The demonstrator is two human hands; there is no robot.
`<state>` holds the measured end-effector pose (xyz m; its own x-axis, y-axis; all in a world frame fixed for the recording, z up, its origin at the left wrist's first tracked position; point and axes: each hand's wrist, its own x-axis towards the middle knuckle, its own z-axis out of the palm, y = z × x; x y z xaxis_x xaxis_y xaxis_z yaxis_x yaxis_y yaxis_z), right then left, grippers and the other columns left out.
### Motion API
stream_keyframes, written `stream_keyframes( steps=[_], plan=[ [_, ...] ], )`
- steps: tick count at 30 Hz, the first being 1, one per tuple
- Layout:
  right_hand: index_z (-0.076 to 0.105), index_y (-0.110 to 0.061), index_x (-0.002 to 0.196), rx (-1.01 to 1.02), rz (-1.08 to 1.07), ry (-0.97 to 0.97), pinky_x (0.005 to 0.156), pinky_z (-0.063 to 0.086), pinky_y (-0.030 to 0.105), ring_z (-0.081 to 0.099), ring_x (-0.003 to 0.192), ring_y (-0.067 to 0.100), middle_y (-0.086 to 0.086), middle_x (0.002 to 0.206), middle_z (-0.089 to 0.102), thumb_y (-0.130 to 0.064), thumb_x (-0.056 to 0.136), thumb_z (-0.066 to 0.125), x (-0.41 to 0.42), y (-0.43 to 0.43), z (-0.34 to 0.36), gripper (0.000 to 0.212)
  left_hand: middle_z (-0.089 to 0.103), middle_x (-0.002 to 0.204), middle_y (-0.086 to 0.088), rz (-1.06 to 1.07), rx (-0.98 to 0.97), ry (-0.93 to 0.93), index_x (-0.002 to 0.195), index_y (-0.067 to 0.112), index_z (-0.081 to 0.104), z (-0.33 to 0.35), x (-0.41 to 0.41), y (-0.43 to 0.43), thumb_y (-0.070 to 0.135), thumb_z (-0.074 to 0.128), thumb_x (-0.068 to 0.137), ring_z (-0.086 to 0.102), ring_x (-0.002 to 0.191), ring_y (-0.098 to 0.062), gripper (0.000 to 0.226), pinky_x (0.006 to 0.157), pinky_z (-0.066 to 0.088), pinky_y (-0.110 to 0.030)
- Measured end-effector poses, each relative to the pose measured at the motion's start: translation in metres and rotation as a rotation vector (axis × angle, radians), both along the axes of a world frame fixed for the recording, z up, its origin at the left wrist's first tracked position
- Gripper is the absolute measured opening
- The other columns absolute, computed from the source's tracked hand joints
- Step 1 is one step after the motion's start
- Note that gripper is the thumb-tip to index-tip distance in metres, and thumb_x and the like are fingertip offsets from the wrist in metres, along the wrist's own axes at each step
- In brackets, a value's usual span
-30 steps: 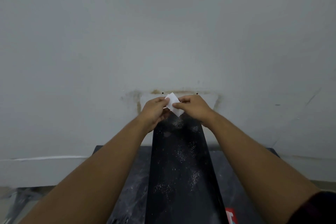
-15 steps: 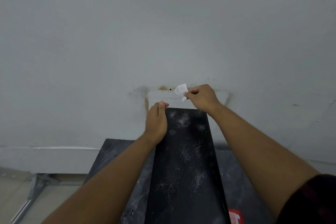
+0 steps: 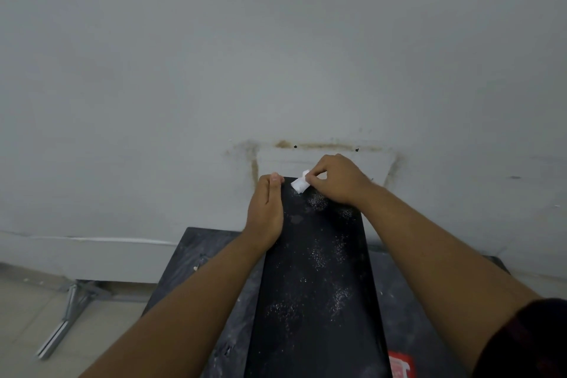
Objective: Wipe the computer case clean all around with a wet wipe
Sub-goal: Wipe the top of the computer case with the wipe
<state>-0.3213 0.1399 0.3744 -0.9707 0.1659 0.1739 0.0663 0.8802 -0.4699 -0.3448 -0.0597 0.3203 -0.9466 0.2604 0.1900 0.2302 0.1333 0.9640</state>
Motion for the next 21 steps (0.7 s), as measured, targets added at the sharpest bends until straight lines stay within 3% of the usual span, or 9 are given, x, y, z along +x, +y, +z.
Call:
stream_keyframes(
  steps=[2, 4, 9, 14, 18, 21],
  plan=[
    [0.085, -0.029, 0.093, -0.008, -0.049, 0.023, 0.084, 0.056, 0.038, 0.064, 0.095, 0.012, -0.014, 0.094, 0.073, -0.049, 0.093, 0.074, -0.003, -0.004, -0.004, 0.023, 0.066, 0.109, 0.006, -0.012, -0.051, 0.06, 0.116, 0.022, 0.063, 0.003, 0.002, -0.001, 0.049, 0.029, 0.114, 0.06, 0.098, 0.004, 0.043, 0.079, 0.044, -0.007],
    [0.085, -0.025, 0.093, -0.011, -0.06, 0.018, 0.079, 0.055, 0.035, 0.068, 0.091, 0.012, -0.008, 0.095, 0.077, -0.051, 0.09, 0.079, -0.006, -0.007, -0.009, 0.026, 0.066, 0.108, 0.002, -0.025, -0.075, 0.093, 0.114, 0.022, 0.063, 0.004, 0.003, -0.002, 0.051, 0.029, 0.114, 0.062, 0.1, -0.005, 0.044, 0.083, 0.049, -0.018],
    [0.081, -0.018, 0.119, -0.135, -0.097, 0.042, 0.096, 0.053, 0.03, 0.068, 0.098, 0.01, -0.005, 0.105, 0.079, -0.022, 0.09, 0.084, -0.009, -0.009, -0.01, 0.029, 0.065, 0.107, 0.01, -0.03, -0.136, 0.13, 0.117, 0.024, 0.061, 0.007, 0.003, -0.003, 0.054, 0.032, 0.113, 0.062, 0.097, -0.003, 0.043, 0.081, 0.048, -0.023],
    [0.086, -0.025, 0.095, 0.033, -0.082, 0.001, 0.094, 0.054, 0.037, 0.062, 0.114, 0.016, -0.008, 0.102, 0.08, -0.027, 0.092, 0.082, -0.015, -0.004, -0.007, 0.005, 0.066, 0.107, 0.009, -0.022, -0.169, 0.143, 0.119, 0.024, 0.06, 0.005, 0.001, -0.002, 0.056, 0.035, 0.112, 0.063, 0.099, -0.006, 0.041, 0.082, 0.048, -0.028],
    [0.086, -0.023, 0.094, 0.07, 0.016, -0.061, 0.083, 0.051, 0.031, 0.067, 0.096, 0.01, -0.006, 0.099, 0.079, -0.034, 0.089, 0.086, -0.015, -0.006, 0.002, 0.012, 0.067, 0.107, 0.009, -0.021, -0.157, 0.13, 0.119, 0.024, 0.06, 0.005, 0.001, -0.002, 0.056, 0.035, 0.112, 0.064, 0.099, -0.007, 0.041, 0.082, 0.05, -0.028],
    [0.085, -0.02, 0.098, 0.045, -0.082, -0.036, 0.088, 0.057, 0.034, 0.071, 0.096, 0.014, -0.002, 0.102, 0.08, -0.025, 0.09, 0.086, -0.02, -0.006, 0.002, 0.01, 0.066, 0.104, 0.008, -0.019, -0.142, 0.115, 0.117, 0.023, 0.06, 0.007, 0.001, -0.002, 0.055, 0.034, 0.112, 0.062, 0.096, -0.006, 0.042, 0.078, 0.045, -0.025]
  ],
)
